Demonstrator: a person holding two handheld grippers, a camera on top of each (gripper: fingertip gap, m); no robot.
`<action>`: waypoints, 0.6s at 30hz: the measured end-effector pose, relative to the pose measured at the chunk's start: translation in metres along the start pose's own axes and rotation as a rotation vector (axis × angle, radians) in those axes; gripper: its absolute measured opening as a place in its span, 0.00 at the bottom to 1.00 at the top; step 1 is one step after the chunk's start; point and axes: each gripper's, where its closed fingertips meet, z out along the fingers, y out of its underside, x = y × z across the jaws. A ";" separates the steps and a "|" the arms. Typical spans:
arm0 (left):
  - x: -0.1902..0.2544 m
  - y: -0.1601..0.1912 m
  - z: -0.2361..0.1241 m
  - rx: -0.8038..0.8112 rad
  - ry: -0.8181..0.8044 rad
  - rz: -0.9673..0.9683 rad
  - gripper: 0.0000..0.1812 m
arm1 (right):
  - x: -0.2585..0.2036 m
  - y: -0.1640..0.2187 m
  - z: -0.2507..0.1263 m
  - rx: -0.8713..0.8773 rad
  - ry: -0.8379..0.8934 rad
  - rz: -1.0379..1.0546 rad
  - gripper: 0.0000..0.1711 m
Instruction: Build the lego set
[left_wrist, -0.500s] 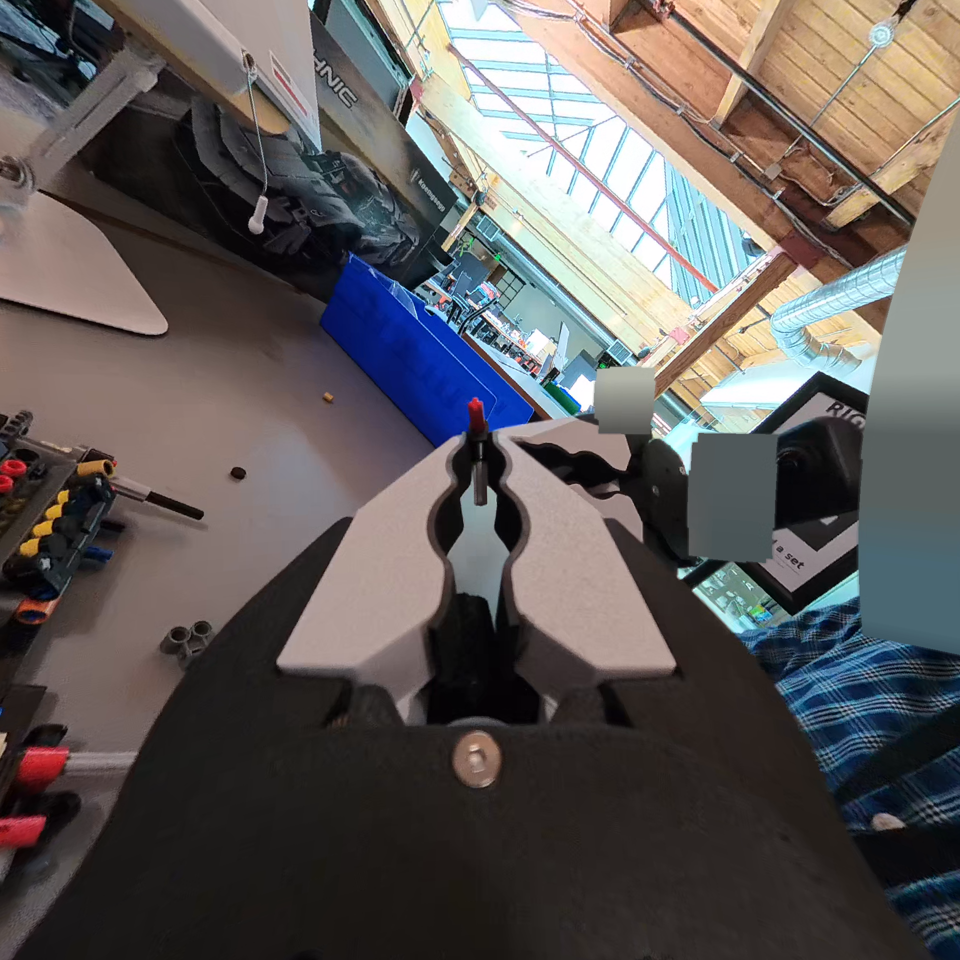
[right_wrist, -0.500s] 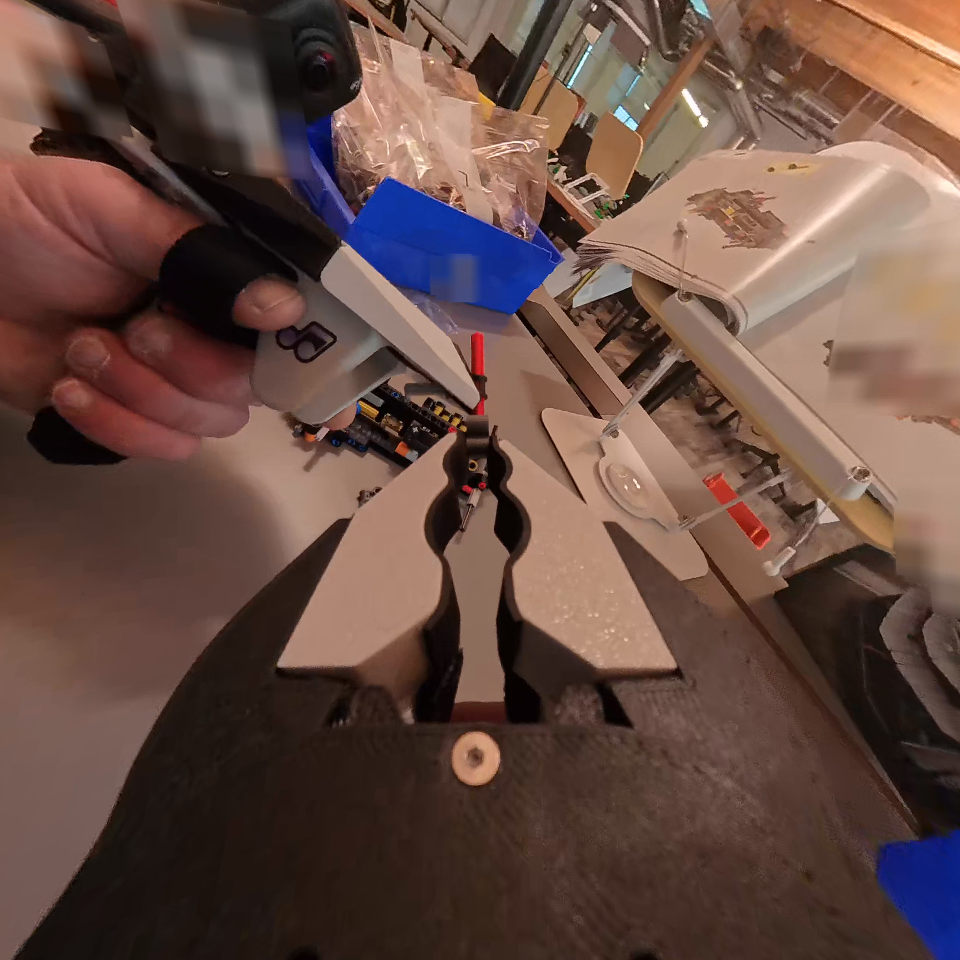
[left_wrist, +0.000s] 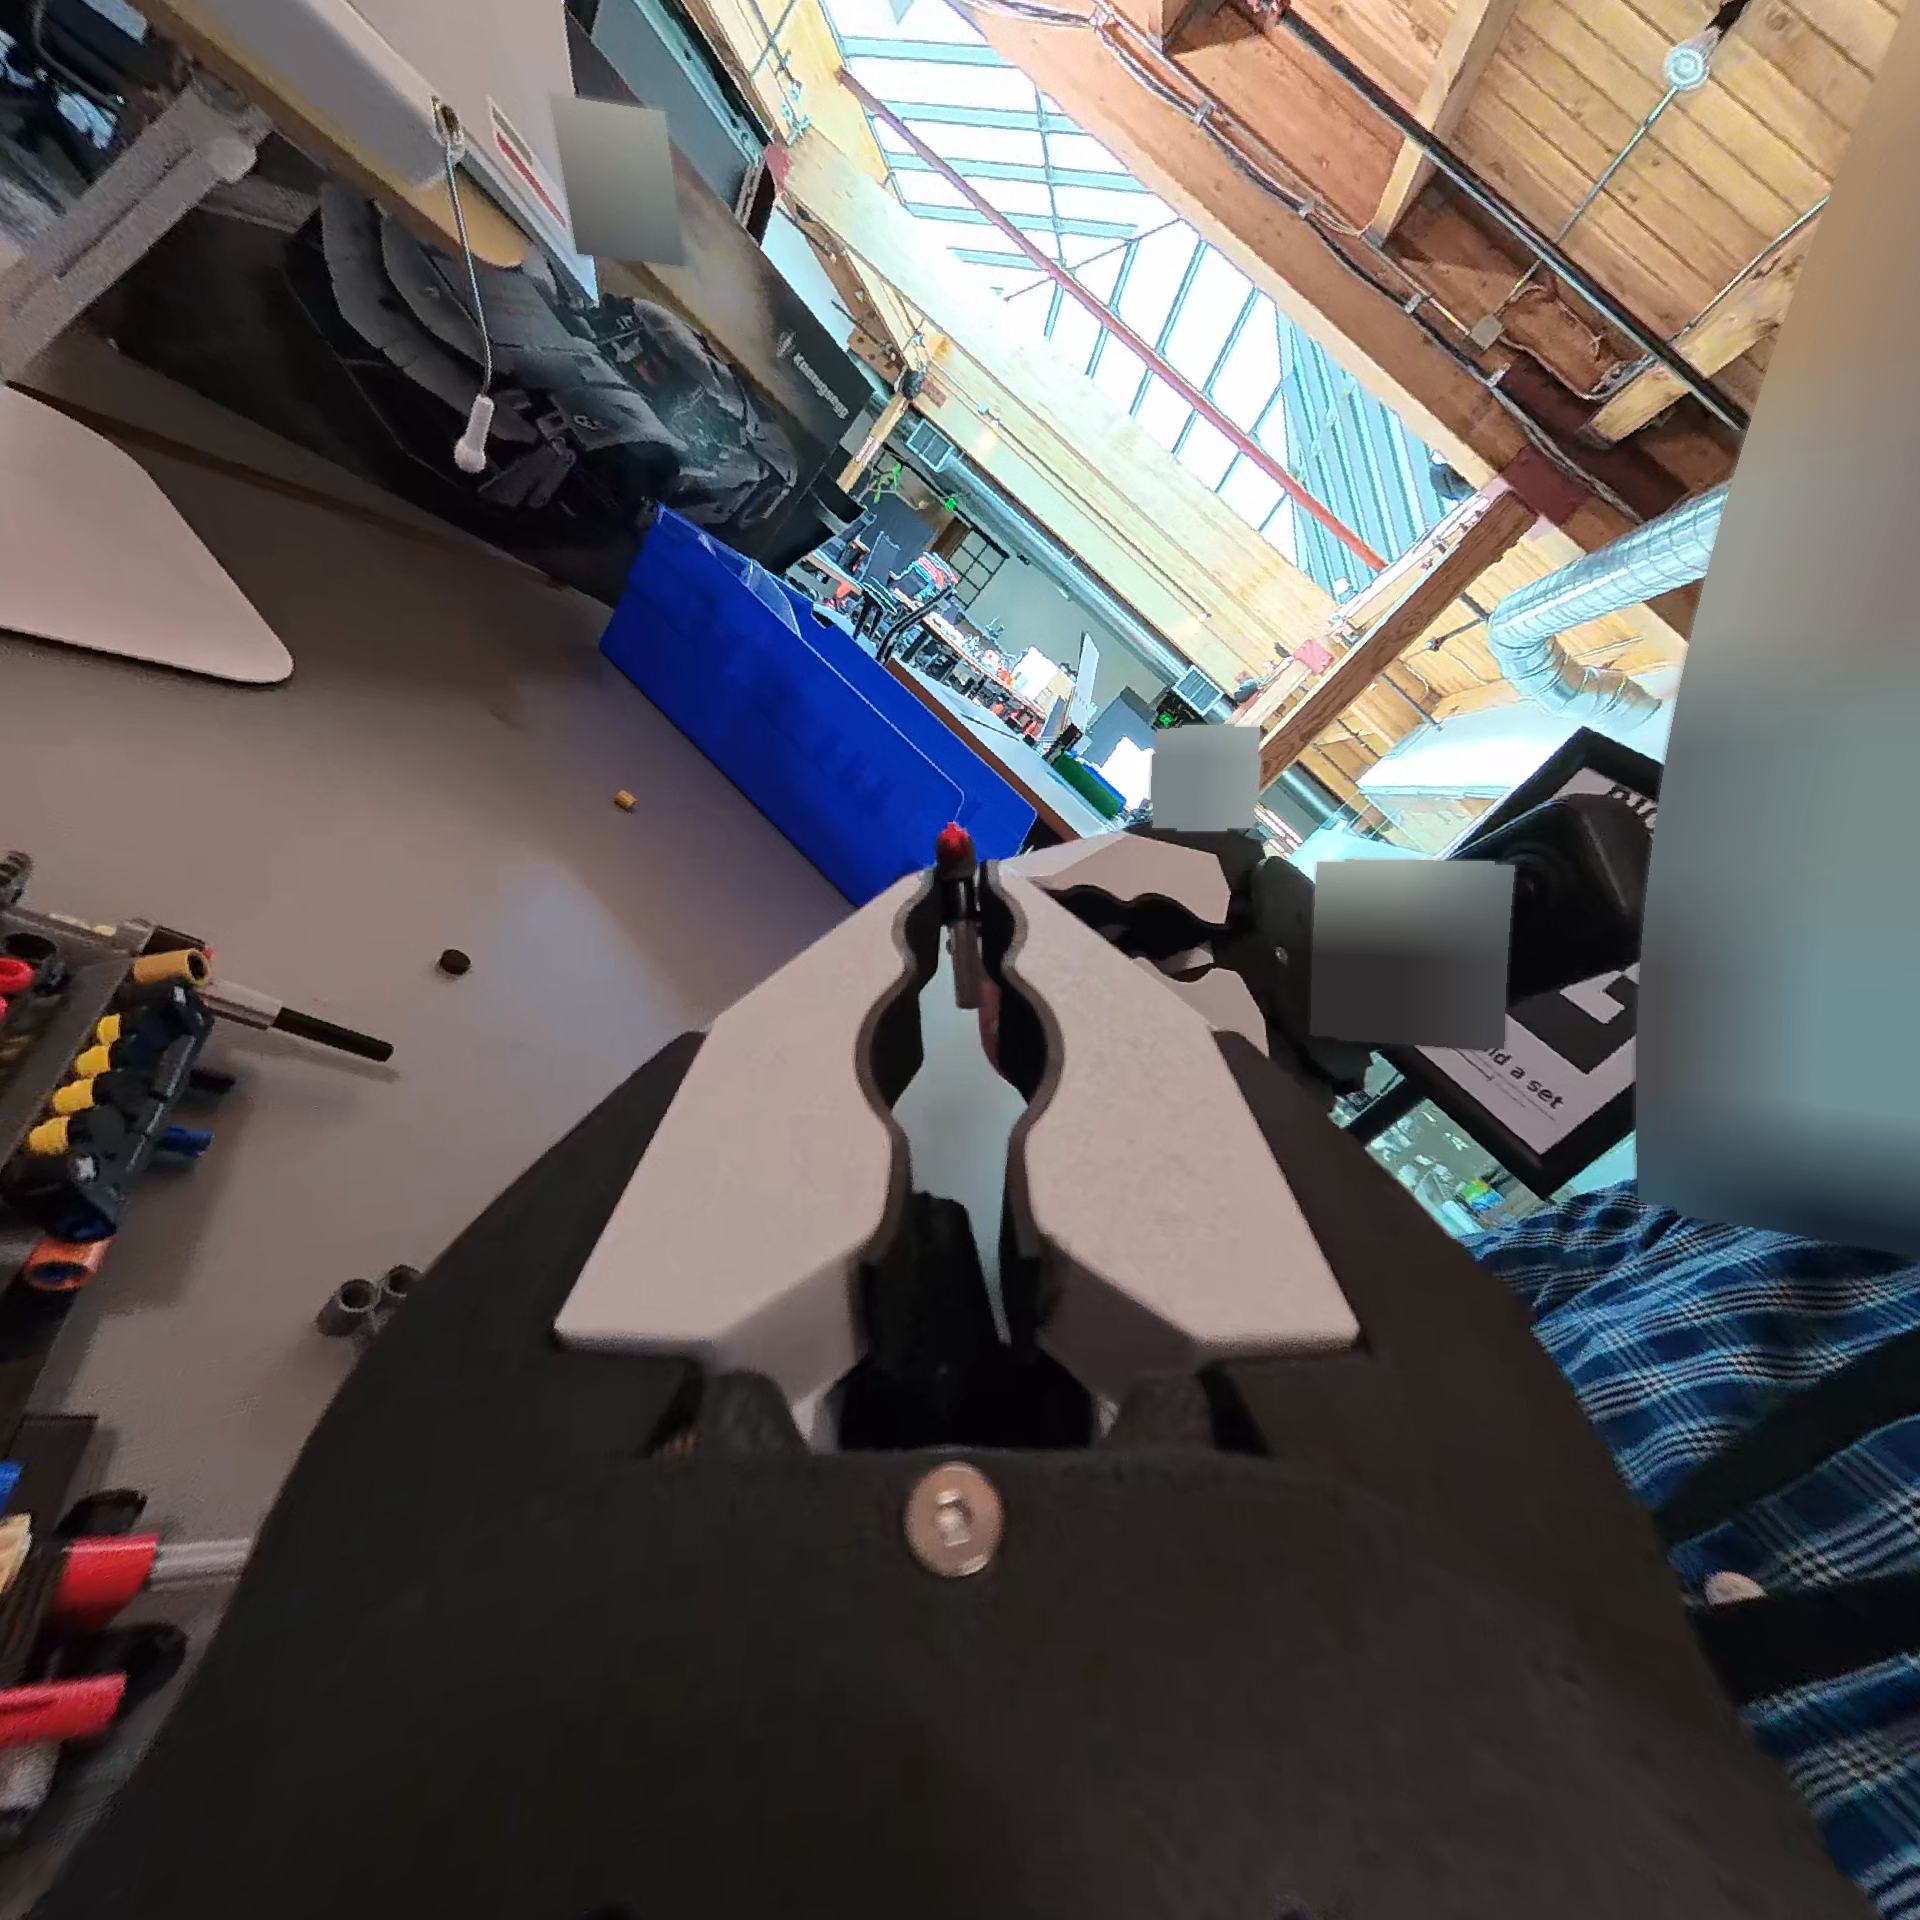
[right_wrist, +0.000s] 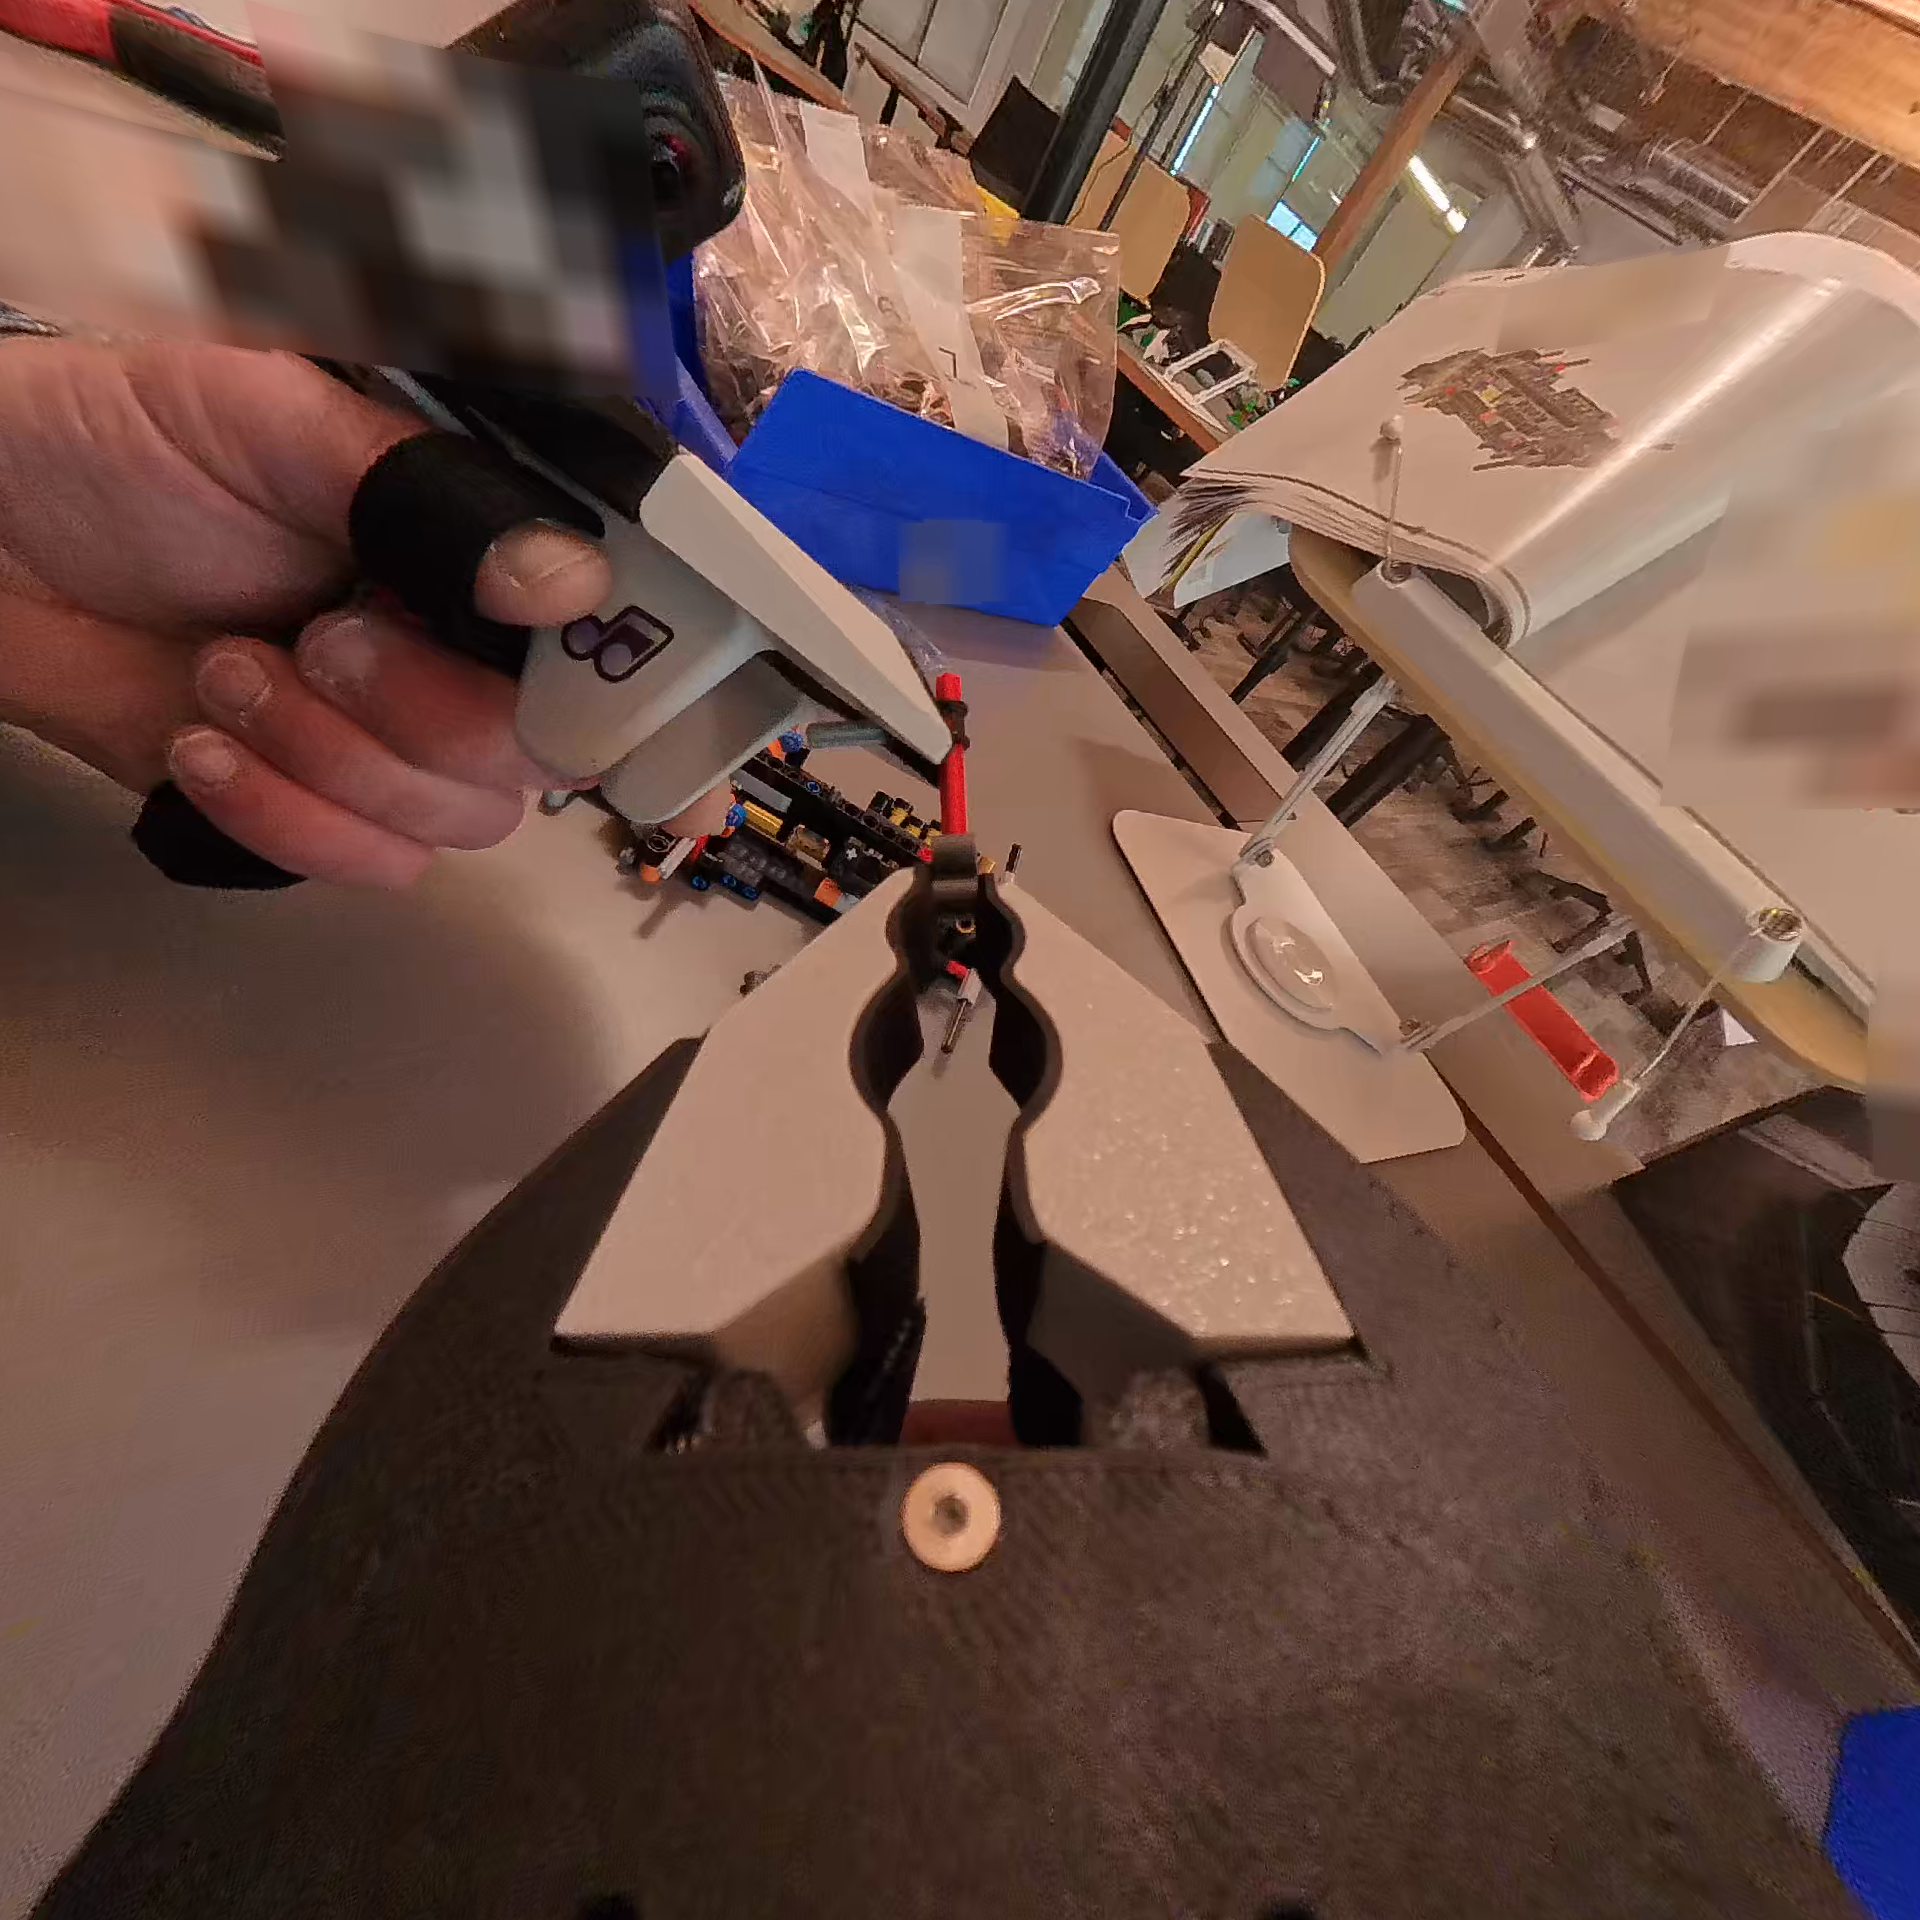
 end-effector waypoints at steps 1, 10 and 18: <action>0.001 0.000 0.000 0.002 0.006 0.003 0.03 | 0.000 0.000 0.000 -0.001 0.001 -0.007 0.02; 0.002 0.007 0.003 -0.020 -0.007 0.037 0.02 | -0.009 -0.004 0.002 0.009 -0.029 -0.026 0.02; 0.002 0.004 0.000 -0.017 -0.036 0.040 0.02 | -0.010 -0.007 0.005 0.055 -0.012 0.039 0.02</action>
